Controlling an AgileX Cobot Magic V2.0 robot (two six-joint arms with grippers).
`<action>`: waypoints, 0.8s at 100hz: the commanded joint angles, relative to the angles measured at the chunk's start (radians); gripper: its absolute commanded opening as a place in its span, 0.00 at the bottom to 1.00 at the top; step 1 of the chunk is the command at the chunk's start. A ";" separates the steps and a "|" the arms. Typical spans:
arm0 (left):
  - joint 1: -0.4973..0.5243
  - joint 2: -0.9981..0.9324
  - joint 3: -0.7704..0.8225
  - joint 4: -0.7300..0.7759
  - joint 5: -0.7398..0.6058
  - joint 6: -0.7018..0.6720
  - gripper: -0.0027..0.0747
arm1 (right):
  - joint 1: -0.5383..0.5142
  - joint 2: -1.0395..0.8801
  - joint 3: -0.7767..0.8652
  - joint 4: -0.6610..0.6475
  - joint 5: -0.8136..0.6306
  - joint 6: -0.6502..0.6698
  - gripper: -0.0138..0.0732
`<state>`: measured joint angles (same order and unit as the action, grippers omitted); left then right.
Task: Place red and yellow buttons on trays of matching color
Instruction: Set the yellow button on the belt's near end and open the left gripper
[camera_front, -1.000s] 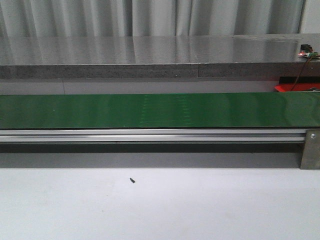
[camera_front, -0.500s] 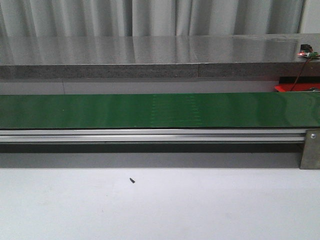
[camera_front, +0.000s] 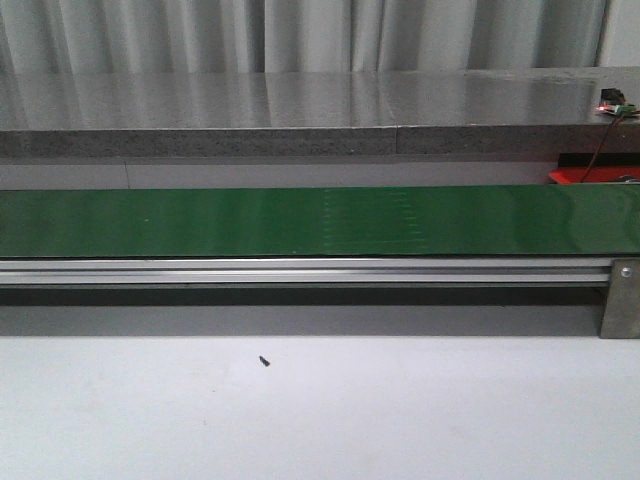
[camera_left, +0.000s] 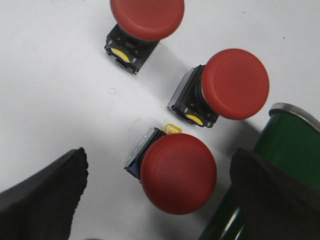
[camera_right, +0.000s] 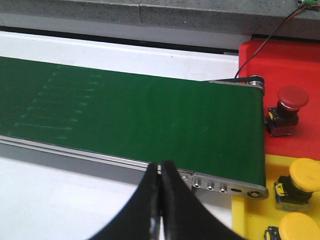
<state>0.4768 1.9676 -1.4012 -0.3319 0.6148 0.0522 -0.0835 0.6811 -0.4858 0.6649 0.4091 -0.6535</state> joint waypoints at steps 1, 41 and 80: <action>0.001 -0.035 -0.030 -0.020 -0.049 0.000 0.75 | 0.001 -0.006 -0.027 0.022 -0.056 -0.006 0.08; 0.001 -0.008 -0.030 -0.020 -0.075 0.000 0.62 | 0.001 -0.006 -0.027 0.023 -0.056 -0.006 0.08; 0.001 -0.008 -0.030 -0.020 -0.082 0.000 0.38 | 0.001 -0.006 -0.027 0.023 -0.056 -0.006 0.08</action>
<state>0.4768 2.0155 -1.4012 -0.3325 0.5736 0.0522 -0.0835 0.6811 -0.4858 0.6649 0.4091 -0.6535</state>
